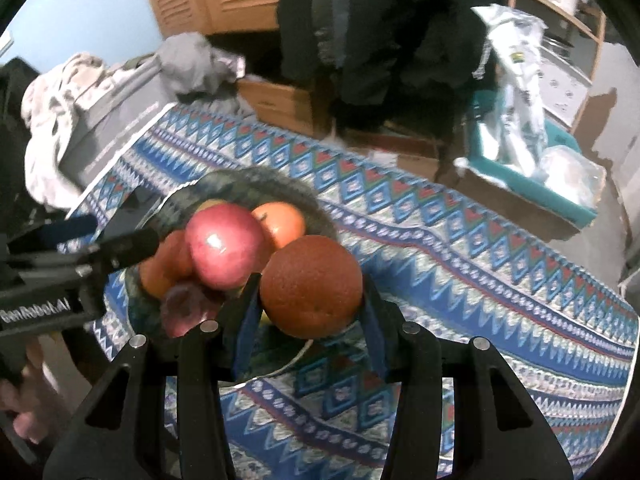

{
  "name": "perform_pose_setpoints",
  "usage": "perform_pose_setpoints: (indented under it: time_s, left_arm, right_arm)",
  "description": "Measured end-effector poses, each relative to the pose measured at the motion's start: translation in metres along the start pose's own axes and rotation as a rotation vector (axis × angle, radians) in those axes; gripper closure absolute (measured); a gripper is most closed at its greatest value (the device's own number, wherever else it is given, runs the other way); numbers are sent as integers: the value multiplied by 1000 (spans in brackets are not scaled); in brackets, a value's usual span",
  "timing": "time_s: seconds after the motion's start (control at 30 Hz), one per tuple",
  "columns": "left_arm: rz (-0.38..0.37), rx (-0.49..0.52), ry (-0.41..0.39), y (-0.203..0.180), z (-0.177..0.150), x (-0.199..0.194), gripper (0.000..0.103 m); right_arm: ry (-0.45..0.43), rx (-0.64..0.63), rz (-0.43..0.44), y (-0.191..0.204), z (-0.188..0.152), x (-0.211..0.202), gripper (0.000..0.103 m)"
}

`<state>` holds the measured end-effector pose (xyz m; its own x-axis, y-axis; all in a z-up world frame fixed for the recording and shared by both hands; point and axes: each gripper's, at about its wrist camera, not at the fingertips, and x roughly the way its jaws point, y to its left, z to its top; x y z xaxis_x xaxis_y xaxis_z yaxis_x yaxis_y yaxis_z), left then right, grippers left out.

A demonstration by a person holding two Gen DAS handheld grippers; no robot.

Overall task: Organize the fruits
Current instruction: 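Lower the red apple into the bowl with the left tool while the right tool lowers the orange, then open both tools and pull them back from the glass bowl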

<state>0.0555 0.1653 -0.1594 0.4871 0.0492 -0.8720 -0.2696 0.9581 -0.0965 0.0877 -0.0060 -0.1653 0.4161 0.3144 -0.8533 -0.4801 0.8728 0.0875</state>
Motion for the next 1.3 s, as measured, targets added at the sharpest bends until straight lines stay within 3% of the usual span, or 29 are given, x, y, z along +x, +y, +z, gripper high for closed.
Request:
perform_pose_setpoints:
  time_s: [0.3, 0.57, 0.7, 0.83, 1.3]
  left_arm:
    - [16, -40, 0, 25, -6, -9, 14]
    - [11, -41, -9, 27, -4, -14, 14]
    - [8, -39, -23, 27, -4, -20, 14]
    - [7, -36, -33, 27, -3, -25, 14]
    - [-15, 22, -103, 2, 1, -53, 14]
  right_arm:
    - [80, -36, 69, 29, -11, 22, 57]
    - [100, -39, 96, 39, -13, 26, 56]
    - [68, -24, 113, 37, -8, 17, 47]
    - [41, -19, 112, 33, -4, 7, 46]
    - [-136, 6, -55, 7, 13, -60, 37]
